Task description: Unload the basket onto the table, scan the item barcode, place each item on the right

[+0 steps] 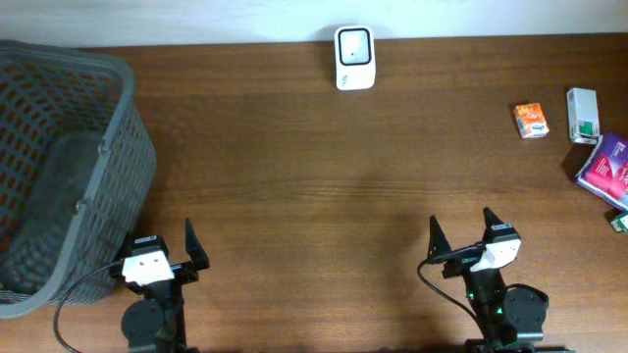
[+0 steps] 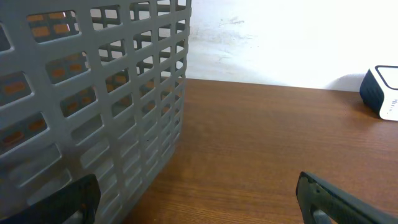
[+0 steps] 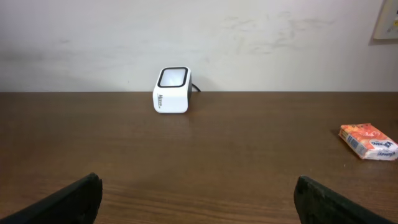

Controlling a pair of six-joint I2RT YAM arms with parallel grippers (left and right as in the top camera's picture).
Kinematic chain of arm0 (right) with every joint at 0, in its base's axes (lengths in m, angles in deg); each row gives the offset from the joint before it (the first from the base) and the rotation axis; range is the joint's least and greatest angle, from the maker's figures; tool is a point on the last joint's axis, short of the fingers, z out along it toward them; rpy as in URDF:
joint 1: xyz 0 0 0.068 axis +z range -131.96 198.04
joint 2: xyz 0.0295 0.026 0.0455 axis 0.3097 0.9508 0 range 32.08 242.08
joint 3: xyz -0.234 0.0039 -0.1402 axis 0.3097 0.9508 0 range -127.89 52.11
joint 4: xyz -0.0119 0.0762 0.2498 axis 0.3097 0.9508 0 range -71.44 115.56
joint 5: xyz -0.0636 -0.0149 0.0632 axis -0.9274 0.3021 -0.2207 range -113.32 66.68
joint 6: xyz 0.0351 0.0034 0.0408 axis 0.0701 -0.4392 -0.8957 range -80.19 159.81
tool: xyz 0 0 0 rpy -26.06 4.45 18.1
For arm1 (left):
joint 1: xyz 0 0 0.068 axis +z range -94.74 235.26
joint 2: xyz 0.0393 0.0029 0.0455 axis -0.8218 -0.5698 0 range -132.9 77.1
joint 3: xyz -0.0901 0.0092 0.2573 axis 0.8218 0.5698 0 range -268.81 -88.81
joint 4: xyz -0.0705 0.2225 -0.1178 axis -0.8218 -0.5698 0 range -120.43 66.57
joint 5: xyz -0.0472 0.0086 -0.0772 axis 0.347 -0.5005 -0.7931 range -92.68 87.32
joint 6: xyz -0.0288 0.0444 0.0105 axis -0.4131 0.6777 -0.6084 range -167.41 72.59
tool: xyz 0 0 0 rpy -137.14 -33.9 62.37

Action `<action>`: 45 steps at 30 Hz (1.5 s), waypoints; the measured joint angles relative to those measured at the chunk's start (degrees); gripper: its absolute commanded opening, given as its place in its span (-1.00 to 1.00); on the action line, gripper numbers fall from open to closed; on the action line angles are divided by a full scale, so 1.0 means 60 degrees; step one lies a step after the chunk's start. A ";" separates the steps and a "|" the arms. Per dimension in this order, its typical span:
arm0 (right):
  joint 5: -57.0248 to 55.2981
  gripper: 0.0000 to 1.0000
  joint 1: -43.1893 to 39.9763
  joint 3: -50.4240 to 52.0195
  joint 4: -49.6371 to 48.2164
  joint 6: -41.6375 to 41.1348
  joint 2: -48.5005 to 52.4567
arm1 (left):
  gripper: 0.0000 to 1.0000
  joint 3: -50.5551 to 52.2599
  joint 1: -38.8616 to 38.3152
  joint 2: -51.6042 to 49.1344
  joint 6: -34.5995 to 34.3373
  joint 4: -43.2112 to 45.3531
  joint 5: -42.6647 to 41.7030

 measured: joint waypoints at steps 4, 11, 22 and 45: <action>0.0000 0.97 0.0000 0.0000 0.0000 0.0007 0.0000 | 0.98 0.0000 0.0000 0.0000 0.0004 0.0000 0.0000; 0.0000 0.97 0.0000 0.0000 0.0000 0.0007 0.0000 | 0.98 0.0000 -0.0681 0.0000 0.0565 -0.0015 -0.0219; 0.0000 0.97 0.0000 0.0000 0.0000 0.0004 0.0000 | 0.98 0.0000 -0.0321 0.0000 0.0408 -0.0015 -0.0222; 0.0000 0.97 0.0000 0.0000 0.0000 0.0004 0.0000 | 0.98 0.0000 -0.0321 0.0000 0.0401 -0.0015 -0.0222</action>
